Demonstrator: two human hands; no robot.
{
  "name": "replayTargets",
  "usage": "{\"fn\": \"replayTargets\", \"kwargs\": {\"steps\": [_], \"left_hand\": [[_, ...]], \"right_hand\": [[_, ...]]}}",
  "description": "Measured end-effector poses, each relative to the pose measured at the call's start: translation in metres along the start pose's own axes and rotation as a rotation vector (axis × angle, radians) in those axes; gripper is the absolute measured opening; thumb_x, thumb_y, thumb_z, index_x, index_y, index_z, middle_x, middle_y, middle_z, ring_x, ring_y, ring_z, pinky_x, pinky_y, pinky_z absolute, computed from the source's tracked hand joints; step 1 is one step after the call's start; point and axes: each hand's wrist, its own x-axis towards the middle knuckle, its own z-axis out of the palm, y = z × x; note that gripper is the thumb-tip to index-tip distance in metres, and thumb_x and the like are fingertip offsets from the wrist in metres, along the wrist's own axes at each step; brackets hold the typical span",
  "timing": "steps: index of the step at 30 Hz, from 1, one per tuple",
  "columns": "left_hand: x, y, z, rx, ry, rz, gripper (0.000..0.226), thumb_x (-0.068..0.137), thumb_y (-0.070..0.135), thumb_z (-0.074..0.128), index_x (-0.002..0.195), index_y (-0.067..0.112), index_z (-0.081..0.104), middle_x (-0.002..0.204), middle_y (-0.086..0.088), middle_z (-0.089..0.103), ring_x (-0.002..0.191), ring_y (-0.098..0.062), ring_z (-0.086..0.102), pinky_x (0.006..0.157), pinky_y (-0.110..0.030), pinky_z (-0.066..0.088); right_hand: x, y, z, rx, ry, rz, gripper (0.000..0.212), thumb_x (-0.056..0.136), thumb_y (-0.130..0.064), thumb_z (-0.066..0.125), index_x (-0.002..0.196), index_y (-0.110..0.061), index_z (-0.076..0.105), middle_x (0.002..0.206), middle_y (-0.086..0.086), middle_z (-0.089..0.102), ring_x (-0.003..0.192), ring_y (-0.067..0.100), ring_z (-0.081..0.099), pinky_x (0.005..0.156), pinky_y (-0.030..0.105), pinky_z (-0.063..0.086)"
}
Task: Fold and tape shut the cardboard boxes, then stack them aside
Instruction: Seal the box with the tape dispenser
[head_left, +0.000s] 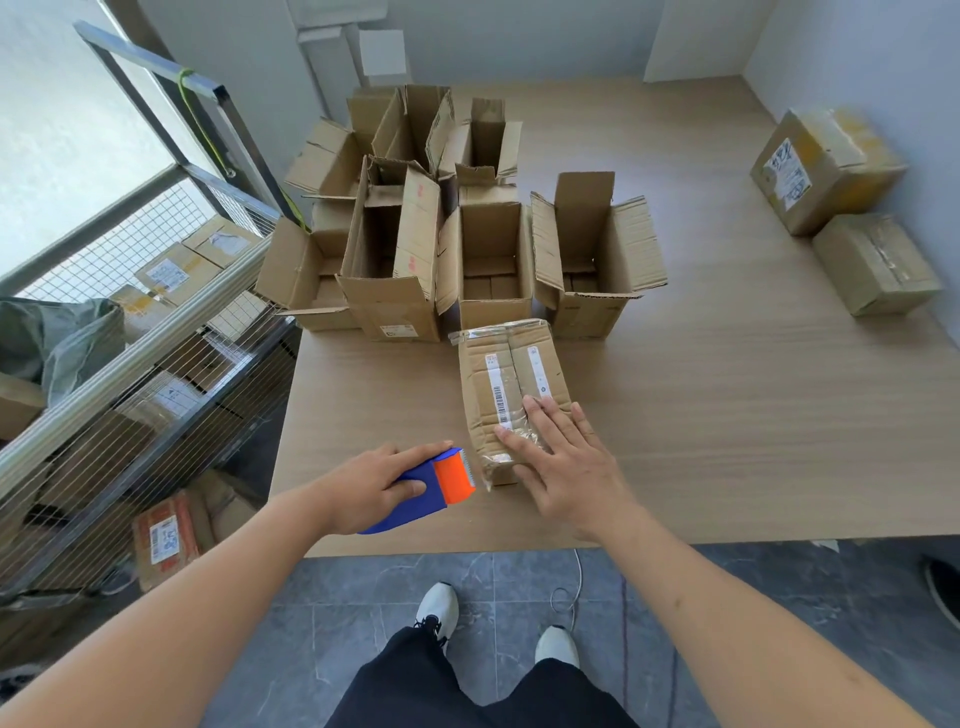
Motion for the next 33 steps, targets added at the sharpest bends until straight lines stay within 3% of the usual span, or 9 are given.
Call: {"fn": "replayTargets", "kwargs": {"steps": [4,7,9,11,15,21,26,33], "left_hand": [[-0.001,-0.002,0.009,-0.031,0.019,0.007,0.06,0.107,0.038,0.045,0.148,0.07,0.014,0.117,0.002,0.052,0.105,-0.016,0.052,0.099,-0.04,0.043],[-0.001,-0.005,0.01,-0.029,0.033,0.008,0.06,0.107,0.039,0.044,0.148,0.069,0.014,0.114,0.002,0.052,0.103,-0.015,0.052,0.097,-0.037,0.043],[-0.002,-0.006,0.01,-0.036,0.029,0.009,0.059,0.107,0.039,0.044,0.149,0.068,0.014,0.114,0.002,0.052,0.102,-0.015,0.052,0.095,-0.035,0.042],[-0.002,-0.007,0.012,-0.06,0.02,0.006,0.059,0.107,0.038,0.044,0.149,0.068,0.015,0.116,0.002,0.052,0.103,-0.015,0.051,0.093,-0.033,0.042],[-0.003,-0.01,0.016,-0.113,0.017,0.003,0.059,0.107,0.038,0.044,0.145,0.072,0.015,0.122,0.002,0.052,0.108,-0.017,0.052,0.099,-0.038,0.044],[-0.002,-0.017,0.019,-0.145,-0.003,0.021,0.057,0.108,0.038,0.041,0.143,0.075,0.015,0.124,0.003,0.052,0.11,-0.018,0.053,0.101,-0.041,0.044],[-0.004,-0.021,0.006,-0.031,-0.002,0.081,0.06,0.109,0.036,0.041,0.145,0.073,0.011,0.115,0.003,0.049,0.104,-0.015,0.049,0.097,-0.036,0.041],[-0.015,-0.016,-0.003,0.036,-0.014,0.124,0.062,0.108,0.037,0.041,0.145,0.074,0.009,0.116,0.004,0.049,0.104,-0.013,0.047,0.096,-0.034,0.039]], "right_hand": [[0.012,-0.035,-0.01,0.067,-0.047,0.157,0.069,0.093,-0.071,0.02,0.145,-0.033,0.042,0.169,0.017,0.009,0.158,0.034,-0.006,0.125,0.047,-0.016],[0.017,-0.049,0.004,0.057,-0.008,0.207,0.063,0.098,-0.073,0.02,0.13,-0.025,0.044,0.168,0.023,0.001,0.155,0.04,-0.014,0.125,0.051,-0.012],[0.017,-0.047,0.013,0.062,0.071,0.191,0.059,0.099,-0.072,0.022,0.13,-0.025,0.041,0.169,0.021,-0.004,0.156,0.041,-0.012,0.126,0.054,-0.002],[0.016,-0.044,0.014,0.068,0.092,0.173,0.061,0.1,-0.072,0.025,0.144,-0.031,0.034,0.17,0.016,-0.009,0.156,0.041,-0.012,0.126,0.054,0.001],[0.018,-0.045,0.011,0.034,0.008,0.187,0.07,0.099,-0.074,0.013,0.161,-0.042,0.009,0.169,0.008,-0.022,0.153,0.038,-0.024,0.126,0.051,-0.009],[0.018,-0.047,0.006,0.05,-0.067,0.195,0.073,0.094,-0.077,-0.002,0.16,-0.047,-0.004,0.167,0.004,-0.028,0.15,0.034,-0.033,0.124,0.05,-0.014],[0.019,-0.048,-0.007,0.08,-0.169,0.205,0.069,0.095,-0.074,0.005,0.157,-0.05,-0.014,0.162,0.001,-0.04,0.145,0.031,-0.042,0.124,0.049,-0.018],[0.022,-0.047,-0.013,0.102,-0.243,0.213,0.066,0.1,-0.071,0.014,0.155,-0.052,-0.018,0.16,0.0,-0.043,0.142,0.028,-0.047,0.123,0.049,-0.02]]}}
